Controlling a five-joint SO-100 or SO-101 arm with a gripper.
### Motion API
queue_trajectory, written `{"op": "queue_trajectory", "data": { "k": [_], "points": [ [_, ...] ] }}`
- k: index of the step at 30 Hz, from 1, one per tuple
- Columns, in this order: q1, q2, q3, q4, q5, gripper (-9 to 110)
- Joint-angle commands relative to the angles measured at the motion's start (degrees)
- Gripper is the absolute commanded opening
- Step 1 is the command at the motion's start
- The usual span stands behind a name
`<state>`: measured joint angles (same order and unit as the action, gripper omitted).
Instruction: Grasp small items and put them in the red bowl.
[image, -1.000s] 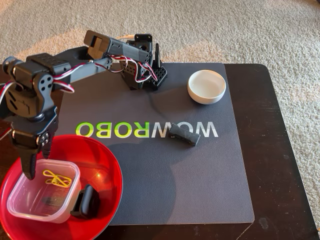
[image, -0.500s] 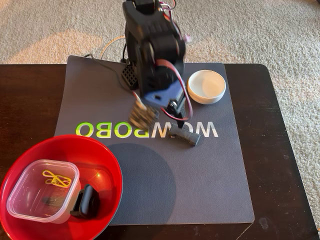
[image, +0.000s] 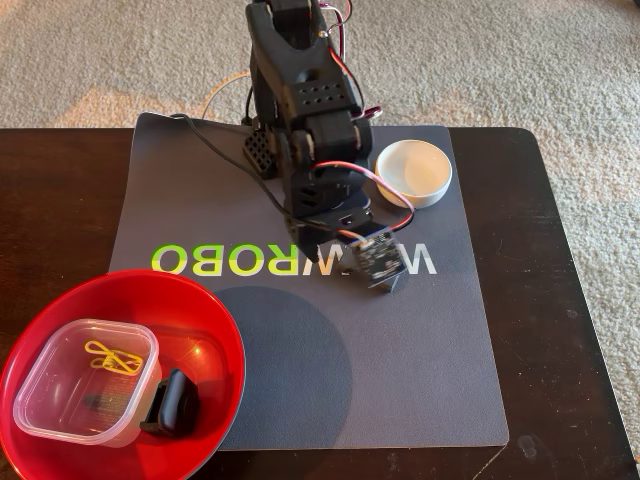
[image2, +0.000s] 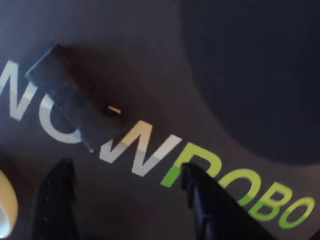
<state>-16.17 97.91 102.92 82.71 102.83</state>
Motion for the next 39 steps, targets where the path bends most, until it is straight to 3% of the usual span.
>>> {"op": "queue_trajectory", "data": {
  "k": [1, 15, 24, 33, 39],
  "points": [
    [-3.87, 2.81, 1.05, -2.11, 4.13, 27],
    [-8.00, -6.15, 7.82, -13.97, 9.58, 25],
    [-10.99, -8.79, 7.82, -15.47, 3.87, 13],
    [-11.87, -11.43, 8.00, -18.02, -0.44, 12],
    [-12.13, -10.81, 8.44, -17.93, -4.57, 4]
  ]
}}
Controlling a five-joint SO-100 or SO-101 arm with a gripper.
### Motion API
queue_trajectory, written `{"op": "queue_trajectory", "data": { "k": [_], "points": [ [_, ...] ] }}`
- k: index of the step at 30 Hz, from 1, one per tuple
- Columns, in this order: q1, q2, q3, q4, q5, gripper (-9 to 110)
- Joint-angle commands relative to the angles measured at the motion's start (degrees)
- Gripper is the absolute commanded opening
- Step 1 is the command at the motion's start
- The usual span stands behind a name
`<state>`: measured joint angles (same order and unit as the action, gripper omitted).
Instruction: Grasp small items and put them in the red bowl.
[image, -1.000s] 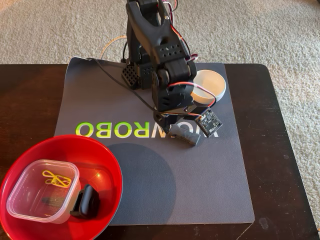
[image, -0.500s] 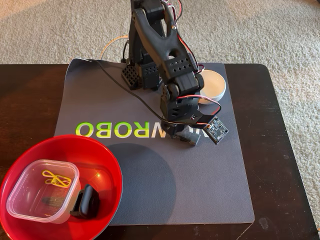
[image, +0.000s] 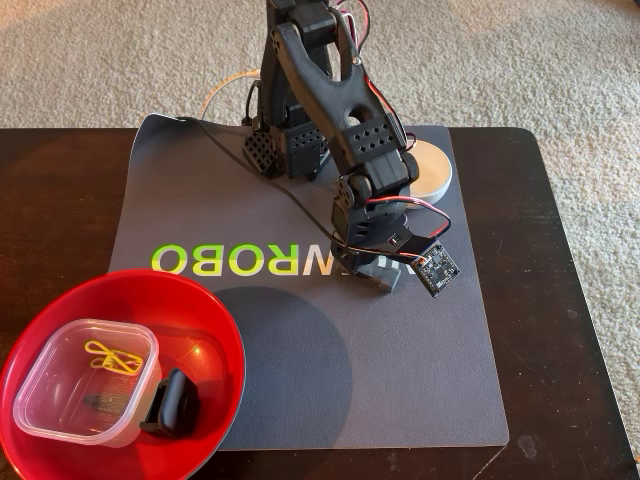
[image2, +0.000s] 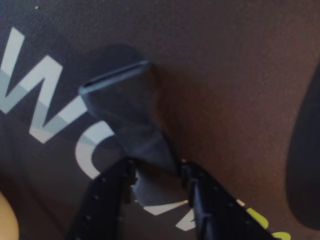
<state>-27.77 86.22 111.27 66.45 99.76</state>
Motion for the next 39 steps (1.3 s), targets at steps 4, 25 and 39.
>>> {"op": "queue_trajectory", "data": {
  "k": [4, 25, 39],
  "points": [
    [0.00, 5.27, 0.62, -1.32, -5.98, 0],
    [4.31, 37.18, 25.58, -2.37, 9.93, 25],
    [-0.53, 5.45, 7.82, -14.85, 11.78, 27]
  ]
}}
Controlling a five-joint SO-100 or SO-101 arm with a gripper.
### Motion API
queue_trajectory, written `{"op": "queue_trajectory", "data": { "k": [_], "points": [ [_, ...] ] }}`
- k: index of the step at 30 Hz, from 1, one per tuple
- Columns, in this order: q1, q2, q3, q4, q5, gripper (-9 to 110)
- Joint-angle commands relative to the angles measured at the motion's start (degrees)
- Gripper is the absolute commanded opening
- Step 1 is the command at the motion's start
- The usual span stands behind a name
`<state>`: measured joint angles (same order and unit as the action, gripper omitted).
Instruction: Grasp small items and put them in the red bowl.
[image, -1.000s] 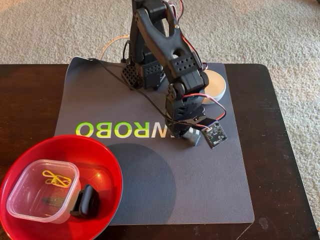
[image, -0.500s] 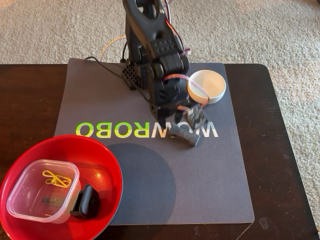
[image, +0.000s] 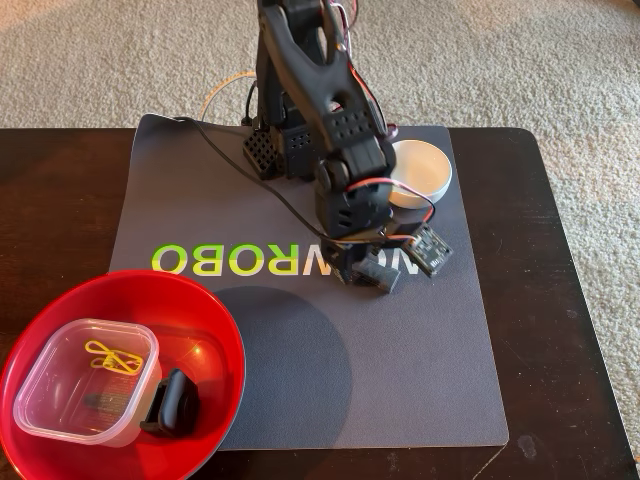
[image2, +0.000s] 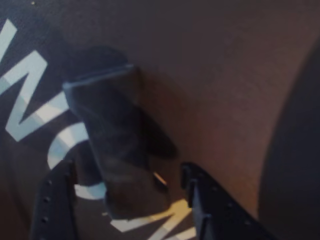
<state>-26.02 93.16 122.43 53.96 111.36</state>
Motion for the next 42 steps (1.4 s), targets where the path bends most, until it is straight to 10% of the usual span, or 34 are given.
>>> {"op": "queue_trajectory", "data": {
  "k": [1, 7, 21, 34, 42],
  "points": [
    [-2.64, -2.64, -3.78, -3.25, 0.18, 27],
    [-3.16, -6.42, -6.24, -3.43, -2.20, 2],
    [0.35, 9.49, -8.70, -1.05, -32.34, 0],
    [20.74, -14.50, -71.10, 43.86, -79.28, 0],
    [36.74, -17.67, -79.45, 43.77, -85.87, 0]
  ]
}}
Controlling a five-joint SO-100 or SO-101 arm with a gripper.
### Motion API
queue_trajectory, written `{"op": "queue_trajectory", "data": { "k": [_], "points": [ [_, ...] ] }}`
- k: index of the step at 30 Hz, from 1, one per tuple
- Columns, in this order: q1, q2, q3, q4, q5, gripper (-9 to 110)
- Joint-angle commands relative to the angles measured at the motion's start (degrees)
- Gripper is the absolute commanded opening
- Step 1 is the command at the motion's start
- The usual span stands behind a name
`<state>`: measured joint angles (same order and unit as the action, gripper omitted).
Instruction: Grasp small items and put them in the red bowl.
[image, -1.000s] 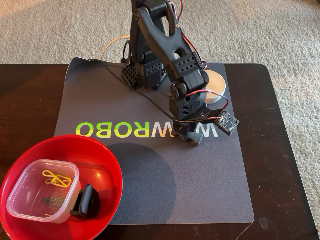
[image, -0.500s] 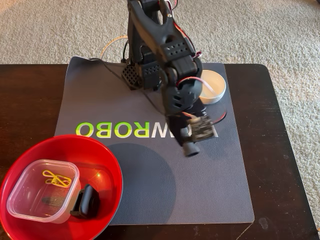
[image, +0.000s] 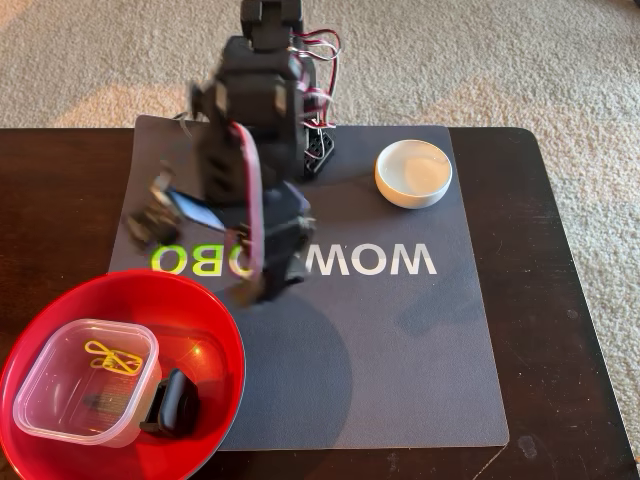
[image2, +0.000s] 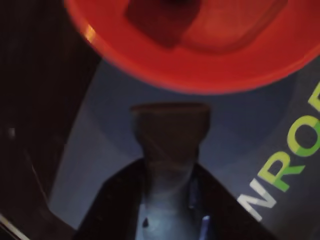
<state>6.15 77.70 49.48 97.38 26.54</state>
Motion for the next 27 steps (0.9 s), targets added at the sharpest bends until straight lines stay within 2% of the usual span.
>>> {"op": "queue_trajectory", "data": {
  "k": [1, 5, 10, 11, 14, 17, 22, 27],
  "points": [
    [6.33, -4.66, -10.02, 0.35, -1.23, 0],
    [12.39, -14.33, -22.41, 0.35, -1.23, 0],
    [14.59, -20.21, -22.59, 0.53, 2.81, 0],
    [14.68, -20.83, -22.85, 0.44, 3.16, 2],
    [15.12, -23.29, -25.22, 0.26, 3.87, 16],
    [15.29, -24.08, -24.87, 0.44, 5.01, 19],
    [14.50, -21.62, -22.68, 0.53, 6.50, 22],
    [9.14, -7.21, -9.58, 0.53, 10.90, 25]
  ]
}}
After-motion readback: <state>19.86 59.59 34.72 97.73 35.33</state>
